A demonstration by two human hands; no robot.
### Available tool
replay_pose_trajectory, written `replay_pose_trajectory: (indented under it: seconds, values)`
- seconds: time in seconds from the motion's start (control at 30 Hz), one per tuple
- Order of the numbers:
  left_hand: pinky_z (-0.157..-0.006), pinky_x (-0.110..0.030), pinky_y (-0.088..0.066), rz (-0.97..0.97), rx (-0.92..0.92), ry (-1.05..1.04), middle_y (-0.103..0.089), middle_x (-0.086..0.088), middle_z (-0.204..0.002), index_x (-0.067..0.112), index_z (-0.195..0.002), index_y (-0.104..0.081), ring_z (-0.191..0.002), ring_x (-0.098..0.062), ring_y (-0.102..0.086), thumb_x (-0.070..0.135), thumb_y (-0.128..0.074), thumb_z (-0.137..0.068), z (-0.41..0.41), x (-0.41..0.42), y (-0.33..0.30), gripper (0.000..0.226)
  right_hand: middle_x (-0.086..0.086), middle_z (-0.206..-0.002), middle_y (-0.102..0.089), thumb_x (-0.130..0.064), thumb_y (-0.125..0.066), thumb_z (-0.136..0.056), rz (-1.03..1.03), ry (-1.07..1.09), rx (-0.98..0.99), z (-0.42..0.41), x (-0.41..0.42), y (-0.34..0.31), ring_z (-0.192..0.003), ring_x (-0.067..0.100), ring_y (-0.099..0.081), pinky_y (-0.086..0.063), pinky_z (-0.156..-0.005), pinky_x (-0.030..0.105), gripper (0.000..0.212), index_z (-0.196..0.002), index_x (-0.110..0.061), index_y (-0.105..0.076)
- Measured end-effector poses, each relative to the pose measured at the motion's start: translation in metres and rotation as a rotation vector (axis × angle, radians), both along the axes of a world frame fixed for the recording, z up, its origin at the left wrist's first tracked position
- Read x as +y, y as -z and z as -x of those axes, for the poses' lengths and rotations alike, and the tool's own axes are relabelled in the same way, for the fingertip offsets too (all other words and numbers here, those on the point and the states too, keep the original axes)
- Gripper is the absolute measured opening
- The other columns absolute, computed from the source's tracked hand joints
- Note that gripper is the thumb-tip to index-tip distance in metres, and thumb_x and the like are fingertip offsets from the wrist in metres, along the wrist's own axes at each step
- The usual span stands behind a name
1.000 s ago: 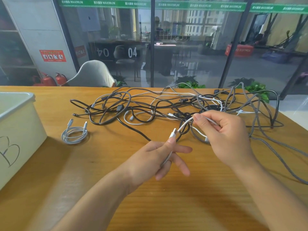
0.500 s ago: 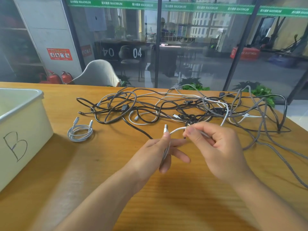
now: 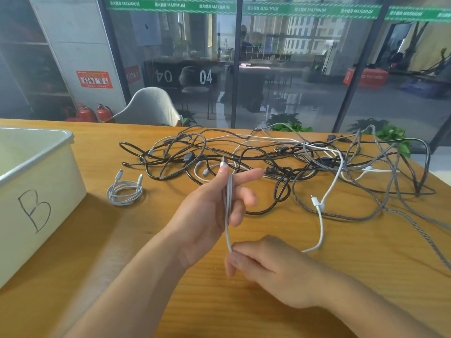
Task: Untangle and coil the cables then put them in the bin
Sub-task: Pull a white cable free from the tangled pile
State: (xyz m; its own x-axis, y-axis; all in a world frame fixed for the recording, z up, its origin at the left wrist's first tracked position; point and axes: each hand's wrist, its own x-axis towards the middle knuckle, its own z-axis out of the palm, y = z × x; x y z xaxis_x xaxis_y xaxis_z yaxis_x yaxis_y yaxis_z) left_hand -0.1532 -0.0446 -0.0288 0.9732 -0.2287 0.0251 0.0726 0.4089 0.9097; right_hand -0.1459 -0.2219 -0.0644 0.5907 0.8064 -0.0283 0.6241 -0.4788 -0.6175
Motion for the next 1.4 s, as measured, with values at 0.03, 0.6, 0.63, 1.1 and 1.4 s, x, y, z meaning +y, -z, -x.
replay_pose_trajectory:
  seconds: [0.03, 0.6, 0.63, 1.1, 1.4]
  values:
    - [-0.049, -0.022, -0.031, -0.001, -0.007, 0.023, -0.052, 0.000, -0.063, 0.011, -0.124, -0.075, -0.047, -0.012, -0.030, 0.044, -0.031, -0.110, 0.001, 0.001, -0.002, 0.057, 0.001, -0.065, -0.053, -0.040, -0.040, -0.111, -0.004, 0.030, -0.021, -0.004, -0.002, 0.000, -0.062, 0.019, -0.049, -0.037, -0.064, 0.022, 0.031, -0.094, -0.029, -0.063]
    - [-0.049, -0.021, -0.028, -0.509, -0.002, 0.285, -0.028, -0.003, -0.054, 0.007, -0.117, -0.077, -0.049, -0.014, -0.020, 0.047, -0.033, -0.110, 0.008, -0.010, 0.006, 0.059, 0.007, -0.055, -0.058, -0.071, -0.058, -0.087, -0.394, 0.558, -0.327, -0.048, -0.059, -0.027, -0.056, 0.031, -0.049, -0.041, -0.055, 0.043, 0.044, -0.077, -0.030, -0.073]
    - [-0.051, -0.023, -0.029, -0.543, -0.002, 0.270, -0.033, -0.002, -0.054, 0.010, -0.115, -0.078, -0.049, -0.014, -0.022, 0.048, -0.032, -0.110, 0.007, -0.012, 0.007, 0.059, 0.004, -0.054, -0.057, -0.069, -0.058, -0.091, -0.413, 0.541, -0.368, -0.045, -0.055, -0.027, -0.053, 0.026, -0.048, -0.041, -0.055, 0.042, 0.045, -0.077, -0.029, -0.073]
    - [-0.070, -0.031, -0.045, -0.363, -0.032, -0.132, -0.071, -0.007, -0.083, 0.019, -0.121, -0.075, -0.068, -0.019, -0.052, 0.049, -0.030, -0.109, -0.005, -0.005, 0.018, 0.055, -0.005, -0.062, -0.045, -0.036, -0.040, -0.111, -0.336, 0.157, 0.013, -0.003, -0.014, -0.012, -0.056, 0.014, -0.039, -0.036, -0.055, 0.035, 0.025, -0.108, -0.031, -0.065]
    - [-0.055, -0.023, -0.045, 0.036, -0.041, -0.118, -0.051, -0.001, -0.068, 0.003, -0.123, -0.072, -0.054, -0.014, -0.047, 0.041, -0.036, -0.109, -0.002, -0.001, 0.004, 0.054, -0.006, -0.065, -0.038, -0.036, -0.034, -0.113, -0.255, -0.006, 0.561, 0.002, -0.001, -0.005, -0.050, 0.010, -0.032, -0.046, -0.052, 0.031, 0.035, -0.110, -0.014, -0.062]
